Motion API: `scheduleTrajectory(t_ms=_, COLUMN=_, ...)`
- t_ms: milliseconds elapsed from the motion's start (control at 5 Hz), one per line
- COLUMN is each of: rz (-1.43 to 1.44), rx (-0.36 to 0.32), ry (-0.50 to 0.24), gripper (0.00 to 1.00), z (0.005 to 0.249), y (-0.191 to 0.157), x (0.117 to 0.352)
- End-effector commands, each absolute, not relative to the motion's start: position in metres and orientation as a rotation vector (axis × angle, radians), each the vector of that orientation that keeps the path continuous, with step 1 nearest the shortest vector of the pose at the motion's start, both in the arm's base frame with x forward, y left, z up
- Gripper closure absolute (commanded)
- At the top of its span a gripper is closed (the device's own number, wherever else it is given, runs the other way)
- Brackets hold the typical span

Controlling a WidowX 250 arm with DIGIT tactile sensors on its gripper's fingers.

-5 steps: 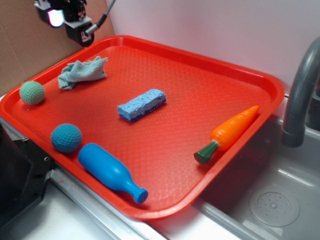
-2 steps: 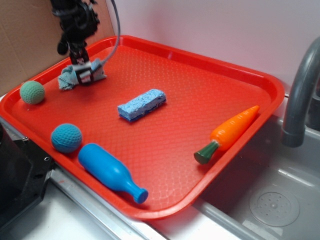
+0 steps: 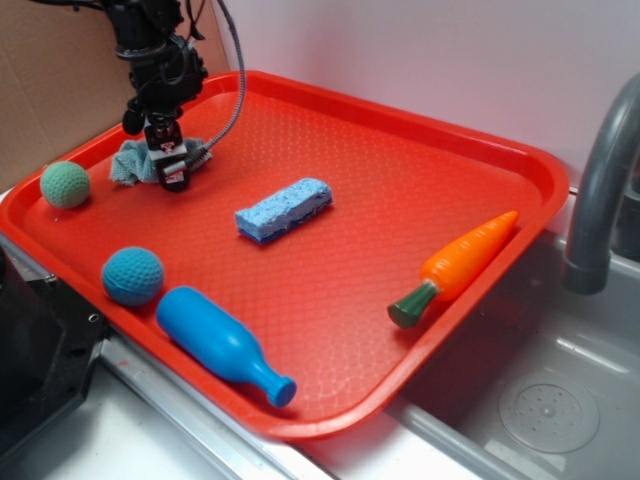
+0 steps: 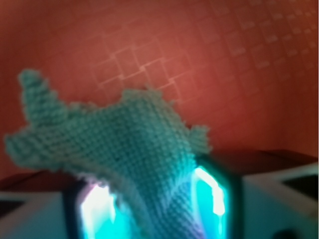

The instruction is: Grab the blue cloth.

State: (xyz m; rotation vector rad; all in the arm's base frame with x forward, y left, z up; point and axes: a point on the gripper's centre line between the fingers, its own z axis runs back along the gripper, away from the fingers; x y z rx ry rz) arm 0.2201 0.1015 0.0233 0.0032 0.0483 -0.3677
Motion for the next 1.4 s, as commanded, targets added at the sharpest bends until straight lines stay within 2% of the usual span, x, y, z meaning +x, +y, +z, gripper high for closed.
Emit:
scheduleTrajectory(t_ms=0, rz=-0.151, rx=0.129, ry=-0.079, gripper=1.0, z=0.114, y=0.066, x=0.217)
scheduleTrajectory(t_ms=200, rz=-0.025, rx=0.142, ry=-0.053, gripper=1.0, z=0.161, y=0.035, x=0.209)
scheduleTrajectory(t_ms=400, rz=0.044, rx=0.096, ry=-0.021, gripper=1.0, z=0.176, y=0.013, x=0.206)
scheduleTrajectory(t_ms=800, rz=0.209, rx=-0.032, ry=-0.008, gripper=1.0, z=0.179, y=0.004, x=0.214)
scheduleTrajectory(t_ms=1000, rz=0.254, rx=-0.09, ry=-0.091, gripper=1.0, z=0.17, y=-0.004, x=0.218)
scheduleTrajectory(t_ms=1200, rz=0.25, rx=-0.058, ry=-0.153, gripper=1.0, z=0.165, y=-0.002, x=0.219)
